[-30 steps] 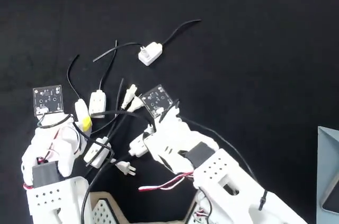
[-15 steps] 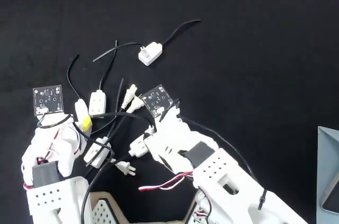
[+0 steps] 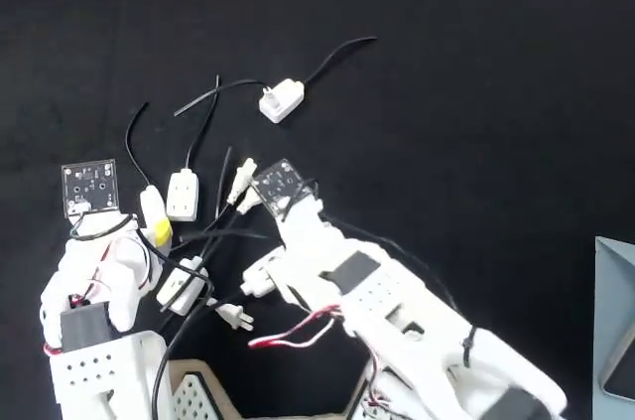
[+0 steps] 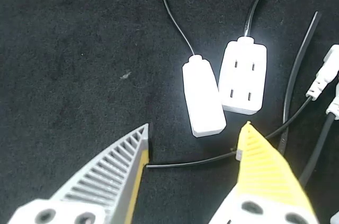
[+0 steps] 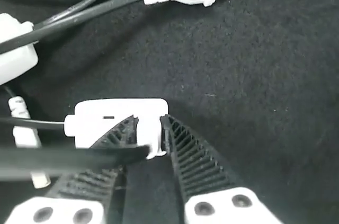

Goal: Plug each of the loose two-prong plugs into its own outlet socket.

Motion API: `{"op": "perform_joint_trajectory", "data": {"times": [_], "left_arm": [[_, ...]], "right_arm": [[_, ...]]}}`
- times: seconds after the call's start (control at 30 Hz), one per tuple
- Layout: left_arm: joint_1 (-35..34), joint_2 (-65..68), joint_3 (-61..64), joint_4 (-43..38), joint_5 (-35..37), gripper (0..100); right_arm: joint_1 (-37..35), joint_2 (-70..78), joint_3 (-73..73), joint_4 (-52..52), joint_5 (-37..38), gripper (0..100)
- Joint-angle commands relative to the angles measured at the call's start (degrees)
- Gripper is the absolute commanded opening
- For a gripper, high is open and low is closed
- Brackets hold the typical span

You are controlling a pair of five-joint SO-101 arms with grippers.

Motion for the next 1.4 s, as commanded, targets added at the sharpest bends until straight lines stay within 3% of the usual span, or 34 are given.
{"op": "perform_joint_trajectory", "data": {"times": [0.0,0.57,0.97,1.37], "left_arm": [[-0.4,-0.53,-0.22,0.0,0.18,27],[-0.4,-0.53,-0.22,0.0,0.18,27],[-0.4,-0.53,-0.13,0.0,0.44,27],[-0.4,-0.53,-0.13,0.0,0.44,27]], "right_arm": [[-1.49,5.85,-1.01,0.44,0.97,1.2],[-0.44,12.0,-4.0,0.35,2.11,1.2],[20.04,-0.57,-22.64,14.59,6.95,1.2],[31.56,23.96,-54.73,15.03,9.05,1.2]]}}
